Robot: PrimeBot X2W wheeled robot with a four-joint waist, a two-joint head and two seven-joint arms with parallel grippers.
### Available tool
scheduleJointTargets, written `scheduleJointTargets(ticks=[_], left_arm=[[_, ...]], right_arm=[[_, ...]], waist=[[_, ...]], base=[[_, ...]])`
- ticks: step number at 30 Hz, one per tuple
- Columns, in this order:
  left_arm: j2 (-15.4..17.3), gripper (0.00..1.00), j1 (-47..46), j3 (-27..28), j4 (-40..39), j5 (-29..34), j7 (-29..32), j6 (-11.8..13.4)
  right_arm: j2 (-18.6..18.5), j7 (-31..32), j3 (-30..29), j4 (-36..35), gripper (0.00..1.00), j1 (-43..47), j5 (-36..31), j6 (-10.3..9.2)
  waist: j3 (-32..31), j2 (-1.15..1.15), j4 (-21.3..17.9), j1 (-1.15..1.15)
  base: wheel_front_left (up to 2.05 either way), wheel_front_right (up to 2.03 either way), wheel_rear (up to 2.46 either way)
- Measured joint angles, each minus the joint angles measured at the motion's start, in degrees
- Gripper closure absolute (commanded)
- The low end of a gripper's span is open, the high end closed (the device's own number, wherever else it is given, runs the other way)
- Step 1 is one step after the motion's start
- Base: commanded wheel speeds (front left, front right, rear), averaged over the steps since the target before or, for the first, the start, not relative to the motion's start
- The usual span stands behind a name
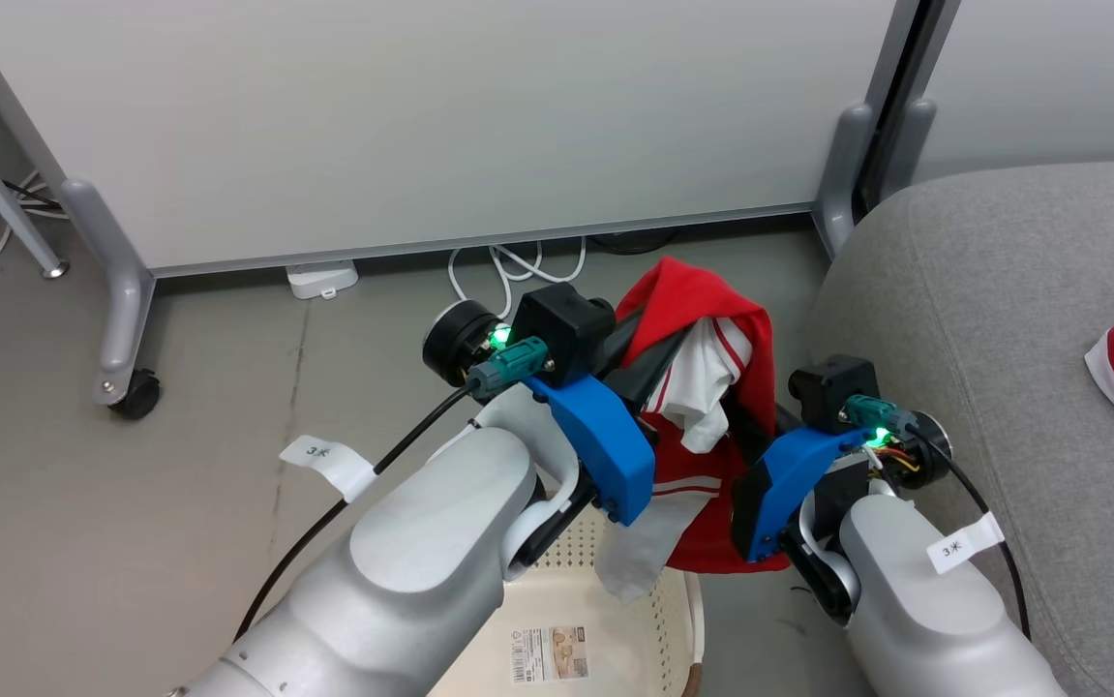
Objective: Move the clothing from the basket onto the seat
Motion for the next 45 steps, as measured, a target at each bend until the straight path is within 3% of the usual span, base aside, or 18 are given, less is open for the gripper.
scheduleJointTargets(ticks=[17,19,21,32,41,45], left_arm=[[0.0,0.99,0.0,-1.1,1.3,-1.2,-0.5,0.3],[0.0,0.61,0.0,-1.2,1.3,-1.5,-0.5,0.3],[0.0,0.02,0.0,-1.3,1.3,-1.6,-0.6,0.4],[1.4,0.00,3.2,-0.8,0.6,-2.6,-2.3,1.4],[6.9,0.00,12.2,2.8,-4.7,-2.4,-4.6,2.9],[9.9,0.00,18.0,8.1,-10.5,0.5,-4.8,4.0]], right_arm=[[0.0,-4.0,4.1,6.5,1.00,-2.4,6.2,0.00],[0.0,-4.5,4.1,6.9,1.00,-2.6,6.6,0.00],[0.0,-4.7,4.1,7.3,1.00,-2.9,6.8,0.00],[0.0,-5.9,2.7,8.3,1.00,-4.4,7.5,0.00],[0.0,-6.2,-1.7,8.0,1.00,-5.0,5.8,0.00],[0.0,-6.3,-3.8,6.4,1.00,-5.0,4.2,0.00]], waist=[[-1.6,0.00,-1.2,0.00],[-1.7,0.00,-1.2,0.00],[-1.8,0.00,-1.2,0.00],[-1.7,0.00,-1.2,0.00],[-1.2,0.00,-1.1,-0.01],[-0.9,0.00,-1.1,0.00]], base=[[0.00,0.00,0.00],[0.00,0.00,0.00],[0.00,0.00,0.00],[0.00,0.00,0.00],[0.00,0.00,0.00],[0.00,0.00,0.00]])
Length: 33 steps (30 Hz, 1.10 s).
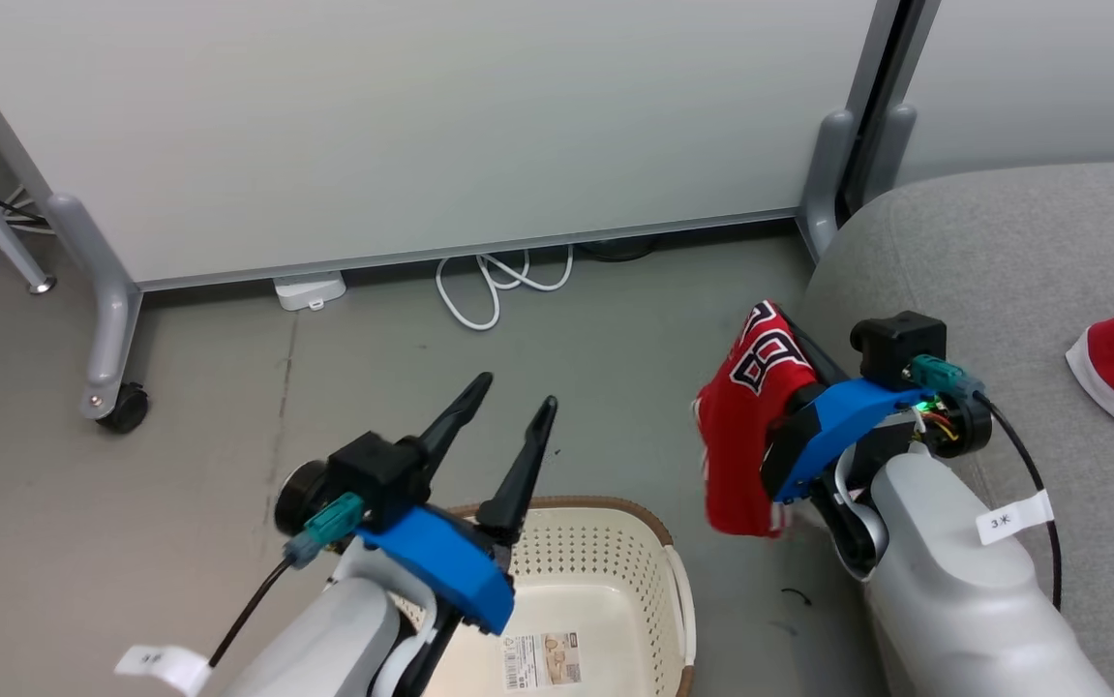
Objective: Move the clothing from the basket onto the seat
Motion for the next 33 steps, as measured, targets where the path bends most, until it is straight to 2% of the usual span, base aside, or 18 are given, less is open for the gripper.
scheduleJointTargets(ticks=[7,10,16,23,31,33], left_arm=[[1.8,0.00,11.9,12.2,-9.5,6.9,0.0,1.1],[1.0,0.00,16.3,17.9,-12.2,9.3,0.0,1.3],[-1.1,0.00,22.6,25.3,-14.5,14.5,-0.1,-0.5],[-4.1,0.00,25.9,30.5,-15.2,18.1,-0.1,-2.5],[-5.5,0.00,25.8,31.6,-15.5,20.8,-0.1,-3.7],[-5.5,0.00,25.6,31.4,-15.6,21.4,-0.1,-3.7]], right_arm=[[0.0,0.0,-3.2,-3.1,1.00,0.6,-2.0,0.00],[0.0,0.0,-3.9,-3.9,1.00,1.1,-2.8,0.00],[0.0,0.0,-4.0,-5.3,1.00,1.6,-3.2,0.00],[0.0,0.0,-3.6,-6.2,1.00,2.2,-3.2,0.00],[0.0,0.0,-3.5,-7.4,1.00,2.2,-3.1,0.00],[0.0,0.0,-3.2,-7.9,1.00,2.2,-2.7,0.00]], waist=[[0.4,0.00,-0.6,0.00],[0.5,0.00,-1.1,0.00],[0.7,0.00,-2.5,0.00],[1.0,0.00,-5.1,0.00],[1.7,0.00,-9.3,0.00],[2.2,0.00,-11.5,0.00]], base=[[0.00,0.00,0.00],[0.00,0.00,0.00],[0.00,0.00,0.00],[0.00,0.00,0.00],[0.00,0.00,0.00],[0.00,0.00,0.00]])
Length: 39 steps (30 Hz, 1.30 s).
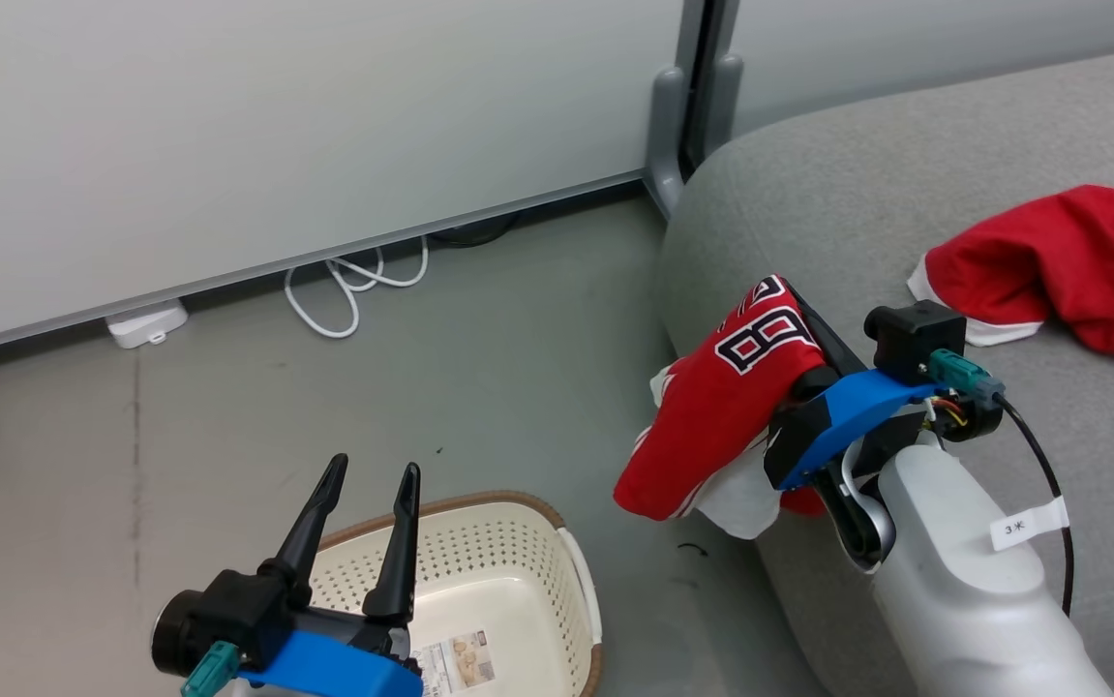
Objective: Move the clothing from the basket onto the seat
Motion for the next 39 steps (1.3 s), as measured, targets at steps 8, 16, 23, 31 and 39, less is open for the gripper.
scheduleJointTargets(ticks=[8,16,23,31,39], left_arm=[[0.7,0.00,-1.1,-1.9,0.0,0.4,0.0,-0.1],[2.5,0.00,-2.3,-3.0,-0.2,0.4,0.0,-0.1],[3.4,0.00,-3.2,-3.9,-0.2,0.4,0.0,-0.1],[3.5,0.00,-3.5,-4.6,-0.1,0.3,0.0,-0.3],[3.5,0.00,-4.1,-5.0,-0.5,0.4,0.0,-0.3]], right_arm=[[0.0,0.0,0.9,-1.2,1.00,0.1,1.3,0.00],[0.0,0.0,0.5,-3.0,1.00,0.6,2.2,0.00],[0.0,0.0,0.3,-4.2,1.00,1.6,2.7,0.00],[0.0,0.0,-1.1,-4.9,1.00,2.3,2.6,0.00],[0.0,0.0,-4.0,-7.1,1.00,2.0,3.2,0.00]], waist=[[1.3,0.00,-6.7,0.00],[3.1,0.00,-12.9,0.00],[4.5,0.00,-16.7,0.00],[5.0,0.00,-18.1,0.00],[6.3,0.00,-16.5,0.00]], base=[[0.00,0.00,0.00],[0.00,0.00,0.00],[0.00,0.00,0.00],[0.00,0.00,0.00],[0.00,0.00,0.00]])
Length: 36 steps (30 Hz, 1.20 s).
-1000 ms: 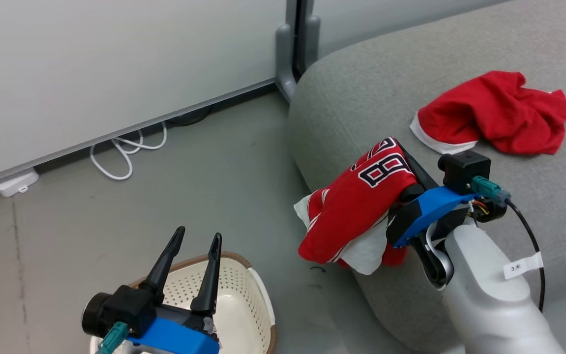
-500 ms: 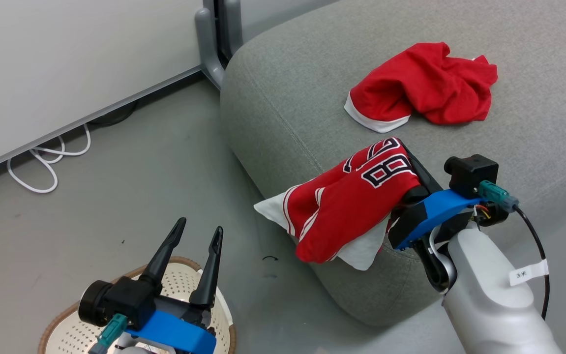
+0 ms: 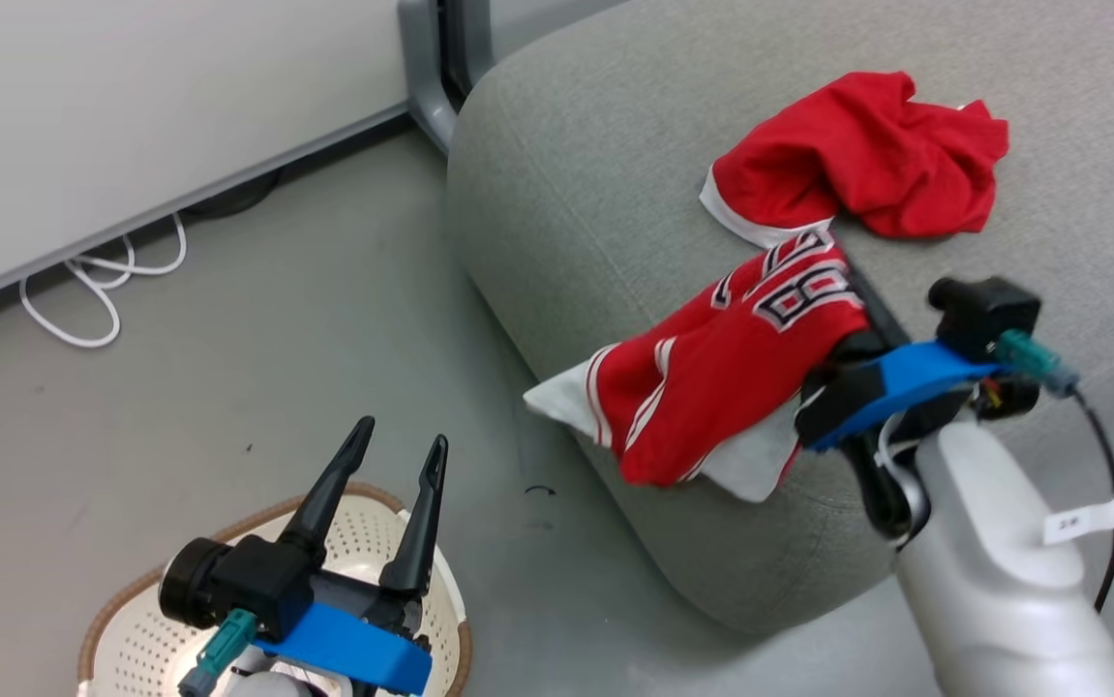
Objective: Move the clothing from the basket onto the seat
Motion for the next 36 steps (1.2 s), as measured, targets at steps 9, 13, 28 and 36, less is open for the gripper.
scheduleJointTargets(ticks=[9,13,28,36], left_arm=[[2.0,0.00,-2.9,0.0,-3.2,0.9,0.0,0.0],[3.9,0.00,-5.0,-0.6,-5.1,1.4,0.0,0.0],[9.7,0.00,-11.4,-2.0,-13.5,3.1,0.1,0.0],[11.2,0.00,-12.2,-3.3,-15.7,3.1,0.4,0.0]], right_arm=[[-3.1,0.7,-11.4,-3.8,1.00,-10.5,-3.3,0.00],[-6.3,2.9,-16.6,-6.3,1.00,-16.9,-3.3,0.00],[-18.6,3.8,-36.6,-9.0,1.00,-30.1,-10.0,0.01],[-18.0,3.3,-42.7,2.5,1.00,-28.9,-12.4,0.00]], waist=[[6.8,0.00,2.3,0.00],[11.2,0.00,3.3,0.00],[27.5,-0.01,8.1,0.02],[31.7,-0.01,10.3,0.02]], base=[[0.00,0.00,0.00],[0.00,0.00,0.00],[0.00,0.00,0.00],[0.00,0.00,0.00]])
